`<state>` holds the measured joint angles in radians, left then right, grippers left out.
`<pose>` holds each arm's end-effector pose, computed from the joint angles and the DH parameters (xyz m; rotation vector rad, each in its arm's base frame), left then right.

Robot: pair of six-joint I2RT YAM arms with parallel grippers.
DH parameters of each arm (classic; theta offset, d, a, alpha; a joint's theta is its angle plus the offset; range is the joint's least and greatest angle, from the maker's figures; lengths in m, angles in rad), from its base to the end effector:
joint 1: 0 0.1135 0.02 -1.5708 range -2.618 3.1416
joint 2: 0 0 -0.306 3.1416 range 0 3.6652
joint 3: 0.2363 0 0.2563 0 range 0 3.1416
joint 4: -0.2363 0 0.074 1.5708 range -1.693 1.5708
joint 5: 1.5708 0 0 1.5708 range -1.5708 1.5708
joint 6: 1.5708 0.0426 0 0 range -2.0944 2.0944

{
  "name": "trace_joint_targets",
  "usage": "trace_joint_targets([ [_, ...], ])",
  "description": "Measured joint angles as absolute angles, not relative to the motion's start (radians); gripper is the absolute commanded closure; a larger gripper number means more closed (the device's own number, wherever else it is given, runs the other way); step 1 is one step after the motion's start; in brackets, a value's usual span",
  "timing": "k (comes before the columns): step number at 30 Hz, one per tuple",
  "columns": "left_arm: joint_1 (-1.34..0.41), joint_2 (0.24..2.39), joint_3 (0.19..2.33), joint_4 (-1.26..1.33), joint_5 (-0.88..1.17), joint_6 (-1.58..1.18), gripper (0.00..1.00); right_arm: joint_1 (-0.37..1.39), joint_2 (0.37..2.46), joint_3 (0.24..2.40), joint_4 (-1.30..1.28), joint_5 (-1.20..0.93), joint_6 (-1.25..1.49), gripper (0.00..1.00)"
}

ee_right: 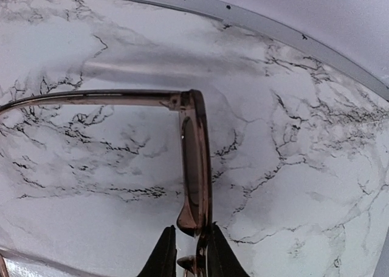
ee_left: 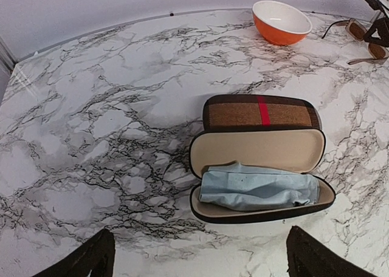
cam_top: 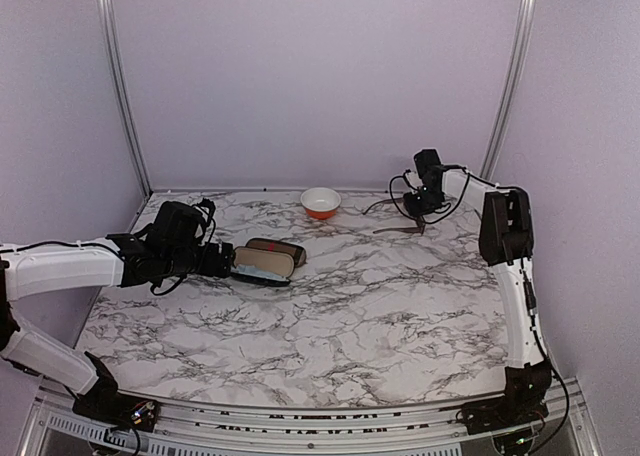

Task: Organize the sunglasses
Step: Pick up the sunglasses from the corner of the board.

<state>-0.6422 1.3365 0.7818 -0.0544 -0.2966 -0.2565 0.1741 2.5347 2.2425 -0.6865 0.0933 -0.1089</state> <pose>0.2369 -0.1616 0.2653 0.2476 2.1421 -0.1979 0.5840 0.0987 0.1771 -0.3231 2.5251 -0.0935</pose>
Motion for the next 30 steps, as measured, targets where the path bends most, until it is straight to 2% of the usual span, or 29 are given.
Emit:
trace_joint_targets([
  [4,-0.642,1.336,0.782,-0.054,-0.297,-0.253,0.01,0.174,2.547,2.243,-0.685,0.097,-0.110,0.83],
  [12,-0.642,1.337,0.782,-0.054,-0.296,-0.253,0.01,0.172,2.551,2.250,-0.666,0.084,-0.107,0.95],
  [18,-0.642,1.337,0.782,-0.054,-0.295,-0.253,0.01,0.170,2.547,2.246,-0.631,0.048,-0.107,0.98],
  [23,-0.642,1.337,0.782,-0.054,-0.289,-0.254,0.01,0.178,2.463,2.122,-0.566,0.001,-0.104,0.98],
  [30,-0.642,1.318,0.791,-0.057,-0.188,-0.254,0.04,0.222,2.221,1.889,-0.467,-0.036,-0.109,0.97],
])
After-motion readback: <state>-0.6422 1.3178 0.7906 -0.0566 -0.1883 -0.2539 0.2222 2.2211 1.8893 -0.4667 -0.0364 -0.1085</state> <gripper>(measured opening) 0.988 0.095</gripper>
